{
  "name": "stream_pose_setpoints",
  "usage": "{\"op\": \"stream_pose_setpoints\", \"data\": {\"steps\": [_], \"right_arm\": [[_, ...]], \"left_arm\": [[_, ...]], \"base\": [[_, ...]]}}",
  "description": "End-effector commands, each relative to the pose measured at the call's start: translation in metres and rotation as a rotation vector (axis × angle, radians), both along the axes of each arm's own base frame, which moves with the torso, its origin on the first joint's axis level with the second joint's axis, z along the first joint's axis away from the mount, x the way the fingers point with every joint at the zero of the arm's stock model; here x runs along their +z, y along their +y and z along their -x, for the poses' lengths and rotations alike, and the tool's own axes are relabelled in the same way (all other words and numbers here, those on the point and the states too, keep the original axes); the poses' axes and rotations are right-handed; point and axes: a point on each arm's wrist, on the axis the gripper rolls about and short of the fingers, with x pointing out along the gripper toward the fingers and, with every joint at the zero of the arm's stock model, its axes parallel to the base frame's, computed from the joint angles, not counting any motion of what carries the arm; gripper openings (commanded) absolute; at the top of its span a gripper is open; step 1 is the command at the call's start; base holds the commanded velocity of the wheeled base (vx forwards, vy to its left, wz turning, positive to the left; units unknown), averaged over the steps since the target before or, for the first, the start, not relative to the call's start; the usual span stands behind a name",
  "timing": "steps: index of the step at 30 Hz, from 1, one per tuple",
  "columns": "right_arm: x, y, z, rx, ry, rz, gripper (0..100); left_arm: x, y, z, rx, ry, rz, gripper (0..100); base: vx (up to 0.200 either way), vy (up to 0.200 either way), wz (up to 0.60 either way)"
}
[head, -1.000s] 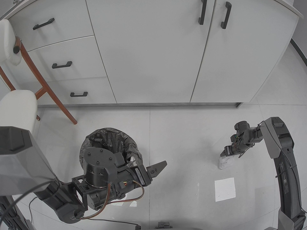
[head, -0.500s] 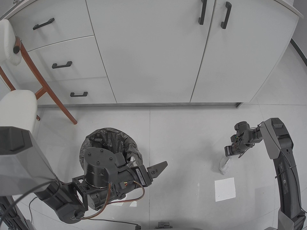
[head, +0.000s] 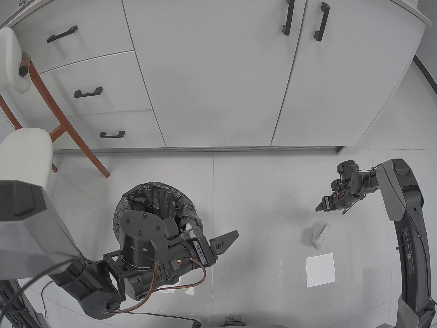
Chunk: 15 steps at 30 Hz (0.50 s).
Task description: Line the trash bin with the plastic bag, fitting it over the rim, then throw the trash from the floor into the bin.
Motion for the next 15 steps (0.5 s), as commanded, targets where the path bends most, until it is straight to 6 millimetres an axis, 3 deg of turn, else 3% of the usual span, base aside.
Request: {"op": "stream_pose_setpoints", "data": {"steps": [1, 10, 15], "right_arm": [[0.034, 0.002, 0.012, 0.001, 0.006, 0.0, 100], [0.002, 0.013, 0.028, -0.055, 0.123, 0.074, 100], [-0.001, 0.024, 0.024, -0.065, 0.122, 0.056, 100]], "left_arm": [[0.001, 0.0, 0.001, 0.0, 0.0, 0.003, 100], [0.003, 0.001, 0.001, 0.001, -0.005, 0.006, 100], [0.003, 0.003, 0.004, 0.0, -0.002, 0.004, 100]], "base": [[0.0, 0.0, 0.0], [0.0, 0.0, 0.0], [0.0, 0.0, 0.0]]}}
